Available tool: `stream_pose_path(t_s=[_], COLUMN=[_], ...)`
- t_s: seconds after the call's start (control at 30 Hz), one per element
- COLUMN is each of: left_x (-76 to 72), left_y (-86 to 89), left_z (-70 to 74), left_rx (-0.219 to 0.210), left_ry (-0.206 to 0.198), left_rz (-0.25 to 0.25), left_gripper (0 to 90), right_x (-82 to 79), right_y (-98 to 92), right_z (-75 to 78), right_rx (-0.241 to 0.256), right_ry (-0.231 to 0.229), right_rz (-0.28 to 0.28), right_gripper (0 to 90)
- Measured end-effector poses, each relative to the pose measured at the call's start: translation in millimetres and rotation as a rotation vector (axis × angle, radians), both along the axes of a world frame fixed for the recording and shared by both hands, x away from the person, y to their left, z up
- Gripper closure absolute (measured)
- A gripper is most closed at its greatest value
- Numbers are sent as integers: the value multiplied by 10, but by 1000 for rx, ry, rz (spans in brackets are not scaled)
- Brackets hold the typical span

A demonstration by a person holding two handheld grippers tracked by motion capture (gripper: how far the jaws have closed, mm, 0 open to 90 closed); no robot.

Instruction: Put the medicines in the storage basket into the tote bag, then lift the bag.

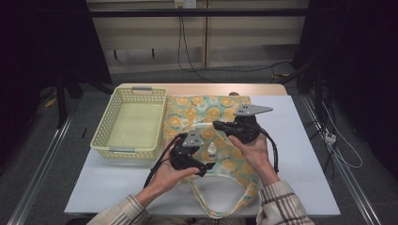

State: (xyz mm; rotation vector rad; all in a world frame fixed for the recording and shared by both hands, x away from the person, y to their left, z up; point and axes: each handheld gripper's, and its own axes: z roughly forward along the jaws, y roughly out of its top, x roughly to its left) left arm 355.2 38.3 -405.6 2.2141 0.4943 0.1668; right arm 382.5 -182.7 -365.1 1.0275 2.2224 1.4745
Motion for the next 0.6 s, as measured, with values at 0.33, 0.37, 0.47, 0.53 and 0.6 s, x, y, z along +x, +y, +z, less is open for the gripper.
stream_pose_path(t_s=[0.33,0.37,0.47,0.53,0.6], left_x=[-193,-202,-218,-243,-256], left_y=[150,161,166,150,127], left_z=[-120,-139,-181,-203,-249], left_rx=[43,54,59,79,112], left_ry=[-1,9,24,26,37], left_rz=[-30,-30,-55,-64,-97], left_gripper=[147,161,169,171,171], right_x=[-6,-9,-8,-1,-1], right_y=[28,29,28,29,29], right_z=[-37,-33,-30,-40,-50], right_rx=[-11,-10,-10,-10,-14], right_ry=[6,6,6,8,11], right_rz=[10,7,5,4,0], right_gripper=[900,900,900,900,900])
